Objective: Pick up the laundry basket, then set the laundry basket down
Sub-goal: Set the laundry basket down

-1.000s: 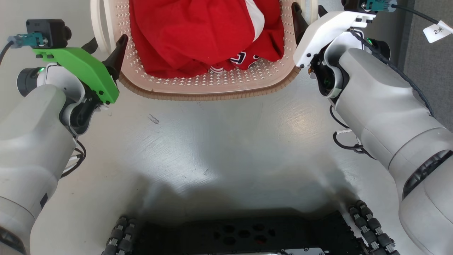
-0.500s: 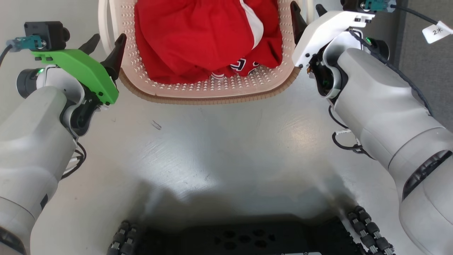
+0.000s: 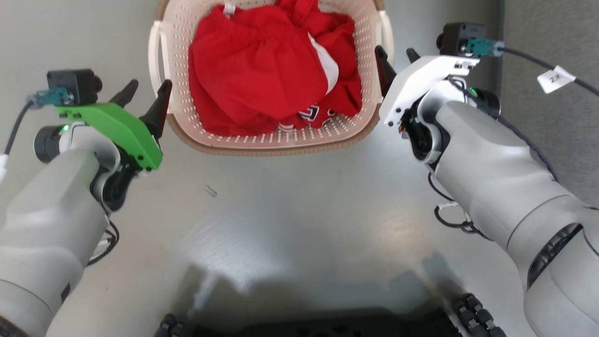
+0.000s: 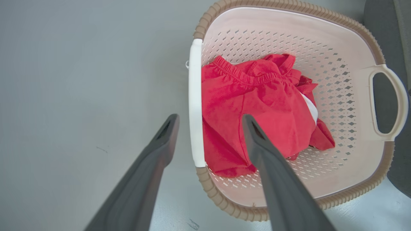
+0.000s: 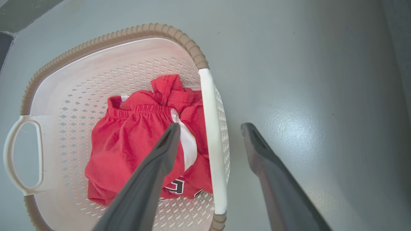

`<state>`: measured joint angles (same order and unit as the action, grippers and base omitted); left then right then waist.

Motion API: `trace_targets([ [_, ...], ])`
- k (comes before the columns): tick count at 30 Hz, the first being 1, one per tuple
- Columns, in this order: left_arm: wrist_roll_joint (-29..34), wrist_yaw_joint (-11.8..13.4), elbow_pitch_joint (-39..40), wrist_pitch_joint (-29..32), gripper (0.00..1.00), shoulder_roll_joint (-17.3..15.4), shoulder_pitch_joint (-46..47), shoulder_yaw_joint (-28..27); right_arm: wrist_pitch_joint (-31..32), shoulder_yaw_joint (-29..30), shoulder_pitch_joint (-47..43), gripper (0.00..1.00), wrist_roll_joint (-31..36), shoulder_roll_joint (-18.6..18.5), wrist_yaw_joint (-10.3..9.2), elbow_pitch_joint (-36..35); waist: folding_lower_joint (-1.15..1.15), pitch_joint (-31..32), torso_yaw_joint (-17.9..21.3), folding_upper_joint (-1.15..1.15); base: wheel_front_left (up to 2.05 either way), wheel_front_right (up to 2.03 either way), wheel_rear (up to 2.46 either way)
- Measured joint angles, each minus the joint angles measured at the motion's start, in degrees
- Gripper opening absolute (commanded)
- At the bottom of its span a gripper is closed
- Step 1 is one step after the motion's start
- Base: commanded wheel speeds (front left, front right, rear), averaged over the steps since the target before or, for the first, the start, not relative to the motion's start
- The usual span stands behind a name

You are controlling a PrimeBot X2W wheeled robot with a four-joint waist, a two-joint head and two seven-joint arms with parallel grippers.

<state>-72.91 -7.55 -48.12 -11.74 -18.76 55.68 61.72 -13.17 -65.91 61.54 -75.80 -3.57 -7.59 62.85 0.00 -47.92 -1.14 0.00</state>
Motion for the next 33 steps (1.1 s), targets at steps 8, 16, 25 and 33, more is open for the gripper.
trace_targets([
  [8, 0.0, 0.0, -0.04, -1.46, 1.0, -0.04, -3.13, 0.47, -0.43, -1.12, -2.36, 1.0, -0.01, 0.02, 0.0, -0.64, 0.0, 4.77, 0.53, 0.0, 0.0, 0.0, 0.0],
  [16, 0.08, 0.0, -0.01, -2.09, 1.0, -0.14, -5.41, 0.27, -0.66, -1.29, -5.31, 1.0, -0.07, 0.03, 0.0, -0.89, 0.0, 10.98, 1.06, 0.0, 0.0, 0.0, 0.0],
  [25, 0.07, 0.0, -0.03, -2.5, 1.0, -0.11, -9.34, -0.77, -0.92, -1.46, -9.51, 1.0, 0.15, 0.05, 0.0, -1.47, 0.0, 18.34, 1.26, 0.0, 0.0, 0.0, 0.0],
  [33, 1.41, 0.0, 0.19, -2.5, 1.0, -0.14, -12.84, -4.63, -0.93, 1.85, -9.9, 1.0, 3.96, 0.08, 0.0, -3.23, 0.0, 24.93, 1.39, 0.0, 0.0, 0.0, 0.0],
])
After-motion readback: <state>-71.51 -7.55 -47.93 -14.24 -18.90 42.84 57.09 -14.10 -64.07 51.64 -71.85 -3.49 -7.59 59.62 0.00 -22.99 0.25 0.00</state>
